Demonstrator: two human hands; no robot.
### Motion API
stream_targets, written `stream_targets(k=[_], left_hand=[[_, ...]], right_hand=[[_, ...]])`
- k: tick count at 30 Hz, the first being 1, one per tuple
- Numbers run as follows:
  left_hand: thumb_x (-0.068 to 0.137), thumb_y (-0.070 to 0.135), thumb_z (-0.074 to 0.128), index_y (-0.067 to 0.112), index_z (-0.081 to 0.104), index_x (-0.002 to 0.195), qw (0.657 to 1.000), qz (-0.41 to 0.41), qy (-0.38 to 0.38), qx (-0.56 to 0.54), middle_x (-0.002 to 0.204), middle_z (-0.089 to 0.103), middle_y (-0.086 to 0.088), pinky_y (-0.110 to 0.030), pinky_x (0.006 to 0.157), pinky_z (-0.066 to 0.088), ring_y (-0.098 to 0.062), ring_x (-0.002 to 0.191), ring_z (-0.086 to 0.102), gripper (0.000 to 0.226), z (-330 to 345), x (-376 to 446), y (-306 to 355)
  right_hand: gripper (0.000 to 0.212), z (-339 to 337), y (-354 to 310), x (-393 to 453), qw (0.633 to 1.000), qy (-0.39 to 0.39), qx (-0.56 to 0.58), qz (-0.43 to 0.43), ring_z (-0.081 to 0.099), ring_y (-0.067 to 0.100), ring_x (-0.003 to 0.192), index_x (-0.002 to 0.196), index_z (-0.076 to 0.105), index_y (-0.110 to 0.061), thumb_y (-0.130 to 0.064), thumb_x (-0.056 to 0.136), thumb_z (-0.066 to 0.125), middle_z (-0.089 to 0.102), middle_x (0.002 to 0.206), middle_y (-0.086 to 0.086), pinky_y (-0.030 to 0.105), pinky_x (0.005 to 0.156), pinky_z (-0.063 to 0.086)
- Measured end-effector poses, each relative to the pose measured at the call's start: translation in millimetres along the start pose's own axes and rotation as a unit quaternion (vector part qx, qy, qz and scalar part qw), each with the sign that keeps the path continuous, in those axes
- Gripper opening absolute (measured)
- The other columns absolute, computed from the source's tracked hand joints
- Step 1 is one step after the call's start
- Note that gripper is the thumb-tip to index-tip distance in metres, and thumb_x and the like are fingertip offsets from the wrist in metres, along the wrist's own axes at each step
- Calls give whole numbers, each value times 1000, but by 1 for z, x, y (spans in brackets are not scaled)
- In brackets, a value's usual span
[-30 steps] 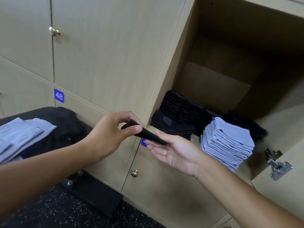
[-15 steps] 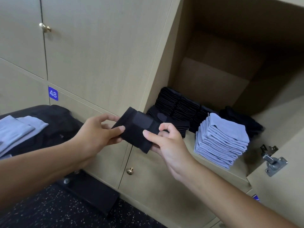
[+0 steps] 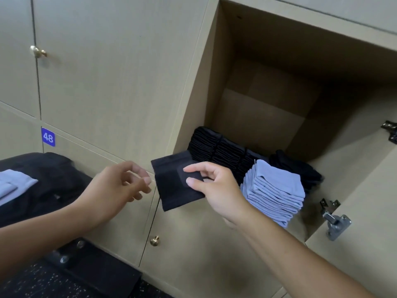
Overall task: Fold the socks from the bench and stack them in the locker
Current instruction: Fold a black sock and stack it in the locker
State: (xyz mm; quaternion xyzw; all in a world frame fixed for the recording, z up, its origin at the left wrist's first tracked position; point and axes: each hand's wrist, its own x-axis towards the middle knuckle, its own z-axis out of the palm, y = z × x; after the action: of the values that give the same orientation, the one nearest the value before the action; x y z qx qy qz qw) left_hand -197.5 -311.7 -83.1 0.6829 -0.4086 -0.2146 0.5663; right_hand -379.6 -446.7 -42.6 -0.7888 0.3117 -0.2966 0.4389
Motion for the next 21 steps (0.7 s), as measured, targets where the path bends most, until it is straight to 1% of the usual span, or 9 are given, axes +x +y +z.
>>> stream_targets(k=[2,4,5,9,13,15,17,19,21], left_hand=[[95,26,69,23,68,91,998,28,-8,58,81,78,8,-40,80,58,-12,72,72,6,2,-1,0],[95,29,69,27,68,89,991,54,-26,119,81,76,15,-40,80,59,-5,74,70,7,3,-2,-1],[95,30,69,29,67,87,987,63,-33,146,81,75,18,-38,79,58,-2,76,69,8,4,-2,-1],[94,36,68,34,65,84,971,94,-50,214,84,70,27,-28,76,55,7,84,65,11,5,1,-5],[95,45,65,36,62,86,960,121,-62,243,88,67,32,-26,72,54,10,88,63,12,4,3,-6],[95,43,65,36,62,85,958,134,-62,247,88,68,31,-24,70,52,8,86,63,12,3,4,-7],[94,41,65,36,61,84,957,140,-59,249,88,68,29,-24,71,51,6,84,64,12,3,6,-9],[94,40,66,37,61,83,956,144,-60,249,87,68,28,-27,72,53,4,83,65,12,2,8,-12],[93,40,67,38,61,83,955,146,-61,250,86,68,28,-29,72,54,4,83,66,12,1,9,-14]], right_hand=[[25,-14,1,15,999,32,7,7,64,13,104,100,79,-30,-8,87,73,73,109,1,35,94,52],[25,-32,-4,32,998,53,33,21,61,5,104,103,78,-24,-4,90,71,72,111,-2,24,92,48],[25,-42,-7,41,996,65,45,29,61,7,106,103,78,-23,-2,91,70,71,111,-2,23,94,47],[29,-83,-16,84,983,141,97,70,65,31,115,93,77,-19,4,95,60,72,115,14,42,103,52],[29,-123,-13,128,960,218,119,127,62,35,116,112,71,-8,9,98,52,65,120,18,44,98,55],[34,-137,-7,147,946,252,133,153,61,32,111,121,67,-8,10,99,49,62,111,16,41,84,57],[33,-144,2,161,935,270,139,181,60,30,104,118,66,-11,9,101,46,62,101,13,36,70,55],[31,-146,9,170,933,265,132,204,59,30,103,118,66,-10,6,102,45,60,95,11,36,72,53],[26,-143,15,176,933,254,132,218,58,31,104,116,64,-9,5,102,47,60,98,12,35,65,53]])
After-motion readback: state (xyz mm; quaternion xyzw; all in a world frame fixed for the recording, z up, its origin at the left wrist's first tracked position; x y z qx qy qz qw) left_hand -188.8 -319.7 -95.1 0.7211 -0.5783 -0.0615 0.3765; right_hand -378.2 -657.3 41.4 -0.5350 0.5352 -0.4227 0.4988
